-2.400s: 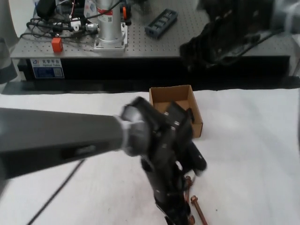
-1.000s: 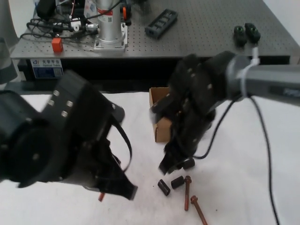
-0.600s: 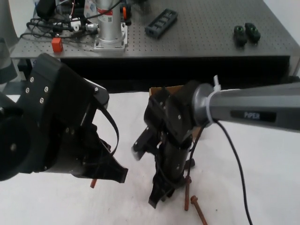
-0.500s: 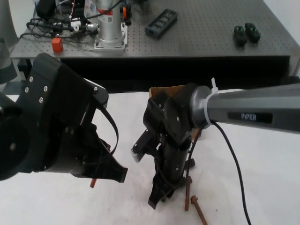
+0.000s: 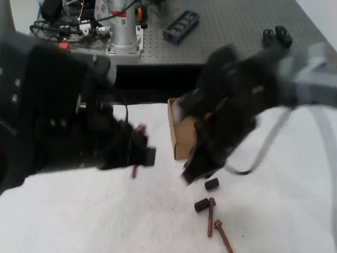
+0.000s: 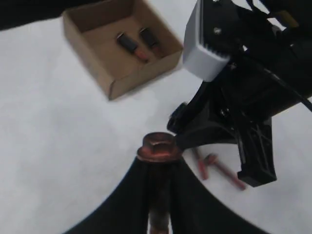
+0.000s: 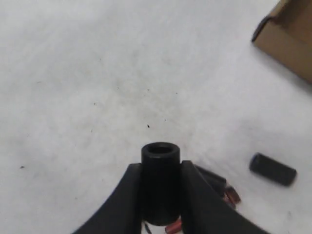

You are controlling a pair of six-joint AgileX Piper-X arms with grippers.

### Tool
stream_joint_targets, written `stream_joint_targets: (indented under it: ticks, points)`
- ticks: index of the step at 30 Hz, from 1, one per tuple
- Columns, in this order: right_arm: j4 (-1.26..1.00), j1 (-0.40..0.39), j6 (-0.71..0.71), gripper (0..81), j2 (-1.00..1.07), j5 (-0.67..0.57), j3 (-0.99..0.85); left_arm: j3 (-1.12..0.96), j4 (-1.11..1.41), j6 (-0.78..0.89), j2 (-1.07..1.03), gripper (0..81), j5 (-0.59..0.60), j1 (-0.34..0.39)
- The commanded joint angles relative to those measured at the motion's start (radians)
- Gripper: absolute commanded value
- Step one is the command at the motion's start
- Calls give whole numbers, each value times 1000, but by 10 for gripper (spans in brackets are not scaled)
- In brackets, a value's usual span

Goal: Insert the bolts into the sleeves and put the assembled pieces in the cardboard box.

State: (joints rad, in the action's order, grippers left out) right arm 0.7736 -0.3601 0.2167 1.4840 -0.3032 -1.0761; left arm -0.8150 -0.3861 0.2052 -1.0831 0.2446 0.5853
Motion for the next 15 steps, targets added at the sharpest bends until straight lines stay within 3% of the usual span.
stream_joint_targets:
  ticks: [1, 5, 8, 15]
  points:
    - [-2, 12, -16, 22, -56, -51, 37, 6, 174, 78, 2, 7, 160, -4]
    - [-101, 25, -103, 22, -281, -235, 265, 68, 469, 236, -21, 7, 258, -4]
    - [-276, -18, -238, 22, -396, -364, 425, 97, 619, 348, -53, 7, 319, -4]
    - [-774, -121, -521, 22, -455, -384, 589, 100, 702, 423, -115, 7, 396, -4]
